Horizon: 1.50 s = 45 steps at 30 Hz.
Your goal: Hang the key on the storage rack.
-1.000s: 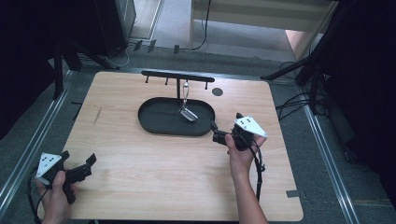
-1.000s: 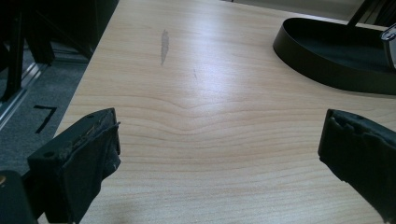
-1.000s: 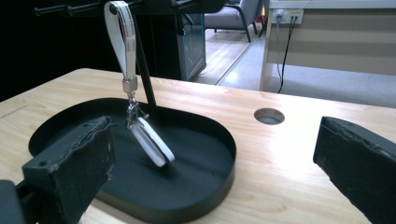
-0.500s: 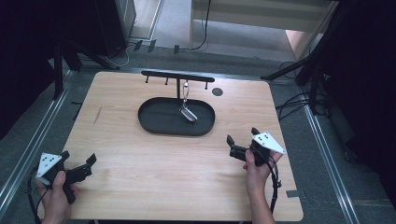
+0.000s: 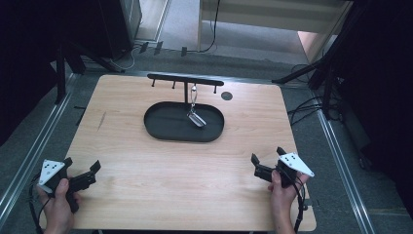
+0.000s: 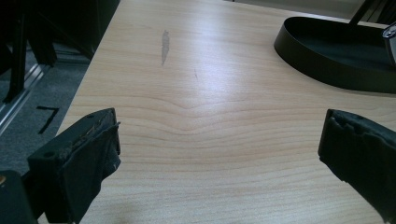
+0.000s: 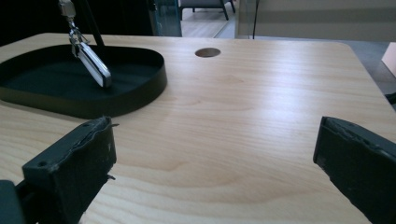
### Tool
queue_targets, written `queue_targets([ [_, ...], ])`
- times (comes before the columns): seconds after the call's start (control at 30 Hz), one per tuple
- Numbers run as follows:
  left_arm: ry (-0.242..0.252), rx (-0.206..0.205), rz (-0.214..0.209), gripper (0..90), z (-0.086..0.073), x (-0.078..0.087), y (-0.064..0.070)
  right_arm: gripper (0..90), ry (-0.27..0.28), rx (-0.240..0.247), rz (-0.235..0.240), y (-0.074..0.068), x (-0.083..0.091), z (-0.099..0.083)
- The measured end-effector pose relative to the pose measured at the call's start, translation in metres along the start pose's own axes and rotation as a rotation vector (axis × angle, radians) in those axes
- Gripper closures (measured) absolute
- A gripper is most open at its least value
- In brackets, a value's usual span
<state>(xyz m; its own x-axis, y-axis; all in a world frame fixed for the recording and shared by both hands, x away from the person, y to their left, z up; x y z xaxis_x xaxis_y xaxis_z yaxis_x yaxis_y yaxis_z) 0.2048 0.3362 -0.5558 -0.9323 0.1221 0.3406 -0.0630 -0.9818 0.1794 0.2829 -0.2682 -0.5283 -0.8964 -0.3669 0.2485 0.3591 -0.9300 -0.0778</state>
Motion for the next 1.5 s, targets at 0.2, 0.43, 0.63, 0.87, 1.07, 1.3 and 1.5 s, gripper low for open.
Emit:
queue_targets([
  [0.2, 0.001, -0.001, 0.002, 0.0, 0.0, 0.0, 0.0, 0.0, -0.008, -0.006, -0.025, 0.014, 0.019, -0.007],
  [0.43, 0.002, -0.003, 0.004, 0.0, 0.0, 0.0, 0.001, 0.0, -0.014, -0.023, -0.069, 0.033, 0.041, -0.016],
  [0.63, 0.003, -0.002, 0.005, 0.0, 0.0, 0.0, 0.001, 0.0, -0.023, -0.035, -0.106, 0.048, 0.057, -0.023],
  [0.87, 0.002, -0.003, 0.006, 0.0, 0.0, 0.0, 0.001, 0.0, -0.02, -0.051, -0.131, 0.061, 0.072, -0.029],
  [1.07, 0.002, -0.003, 0.006, 0.0, 0.0, 0.0, 0.001, 0.0, -0.011, -0.079, -0.157, 0.07, 0.078, -0.034],
  [1.3, 0.001, -0.003, 0.007, 0.0, 0.0, -0.001, 0.001, 0.0, 0.002, -0.087, -0.159, 0.07, 0.08, -0.035],
  [1.5, -0.002, -0.007, 0.005, 0.0, 0.0, -0.001, 0.002, 0.0, 0.013, -0.111, -0.151, 0.072, 0.081, -0.036],
])
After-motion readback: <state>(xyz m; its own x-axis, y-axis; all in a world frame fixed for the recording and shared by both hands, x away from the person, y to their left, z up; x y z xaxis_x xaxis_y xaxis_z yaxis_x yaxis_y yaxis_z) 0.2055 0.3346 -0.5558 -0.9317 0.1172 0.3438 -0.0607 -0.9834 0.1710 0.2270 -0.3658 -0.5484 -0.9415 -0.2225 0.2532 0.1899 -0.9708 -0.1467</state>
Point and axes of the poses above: each handheld gripper's, and its own axes: x roughly backward along the jaws, z roughly out of its top, y roughly to its right, the point moved 1 cm from there along -x, roughly forward along the jaws, and after that the axes turned 4 degrees about y, right-handed, at the moved point
